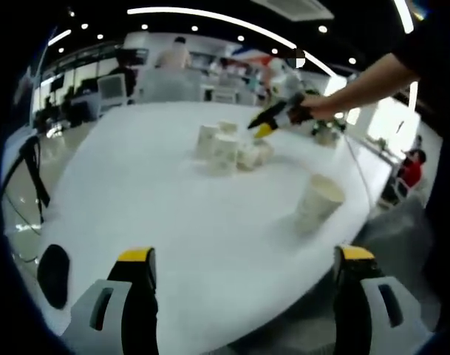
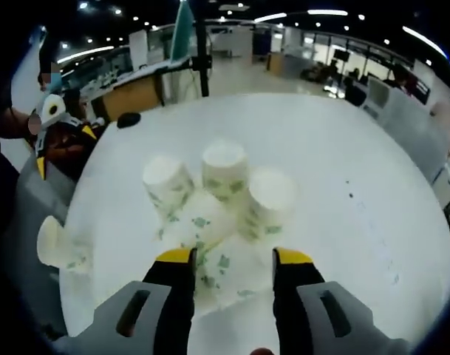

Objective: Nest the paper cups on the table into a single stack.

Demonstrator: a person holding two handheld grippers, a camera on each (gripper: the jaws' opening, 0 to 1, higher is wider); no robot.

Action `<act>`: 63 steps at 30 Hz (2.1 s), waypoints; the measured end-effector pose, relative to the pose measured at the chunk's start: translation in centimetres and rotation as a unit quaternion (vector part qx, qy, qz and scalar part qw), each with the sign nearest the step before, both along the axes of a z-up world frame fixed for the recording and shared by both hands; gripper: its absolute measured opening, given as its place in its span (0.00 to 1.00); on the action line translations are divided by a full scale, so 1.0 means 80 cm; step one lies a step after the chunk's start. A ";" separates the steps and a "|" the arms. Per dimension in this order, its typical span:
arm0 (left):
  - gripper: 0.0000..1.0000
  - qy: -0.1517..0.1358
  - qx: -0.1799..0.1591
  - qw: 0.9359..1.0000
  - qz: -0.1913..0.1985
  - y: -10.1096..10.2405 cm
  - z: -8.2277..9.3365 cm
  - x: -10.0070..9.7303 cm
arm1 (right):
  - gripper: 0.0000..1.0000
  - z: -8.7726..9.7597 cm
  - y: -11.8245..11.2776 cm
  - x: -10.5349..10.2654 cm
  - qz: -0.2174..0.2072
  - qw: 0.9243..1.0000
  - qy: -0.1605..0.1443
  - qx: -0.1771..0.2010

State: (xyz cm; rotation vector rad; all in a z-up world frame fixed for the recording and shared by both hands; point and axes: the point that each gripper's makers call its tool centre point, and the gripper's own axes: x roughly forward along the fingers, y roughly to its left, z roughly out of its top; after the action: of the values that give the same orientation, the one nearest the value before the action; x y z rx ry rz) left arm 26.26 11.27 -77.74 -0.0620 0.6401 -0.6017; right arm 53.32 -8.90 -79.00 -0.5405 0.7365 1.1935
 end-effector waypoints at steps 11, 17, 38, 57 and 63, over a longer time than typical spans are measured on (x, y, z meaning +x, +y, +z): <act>0.99 0.001 -0.004 1.000 0.000 -0.004 0.000 0.002 | 0.29 0.000 -0.012 -0.020 0.004 1.000 0.022 -0.012; 0.99 -0.002 -0.007 1.000 -0.002 -0.004 0.004 0.005 | 0.25 -0.005 -0.028 -0.024 -0.002 0.999 0.039 -0.012; 0.98 -0.011 -0.006 1.000 -0.017 -0.017 0.011 -0.002 | 0.25 -0.004 -0.081 -0.074 -0.005 0.996 0.086 -0.009; 0.98 -0.012 -0.008 1.000 -0.021 -0.019 0.016 -0.005 | 0.18 -0.009 -0.068 -0.133 0.012 0.984 0.171 0.056; 0.98 -0.009 -0.005 1.000 -0.021 -0.019 0.013 -0.009 | 0.15 -0.017 -0.057 -0.148 0.018 0.978 0.195 0.074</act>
State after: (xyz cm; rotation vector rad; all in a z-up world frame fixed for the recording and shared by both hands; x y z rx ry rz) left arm 25.54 9.74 -76.66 -0.0531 0.6225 -0.6466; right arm 41.45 -13.43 -80.39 -0.1952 0.9618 1.3942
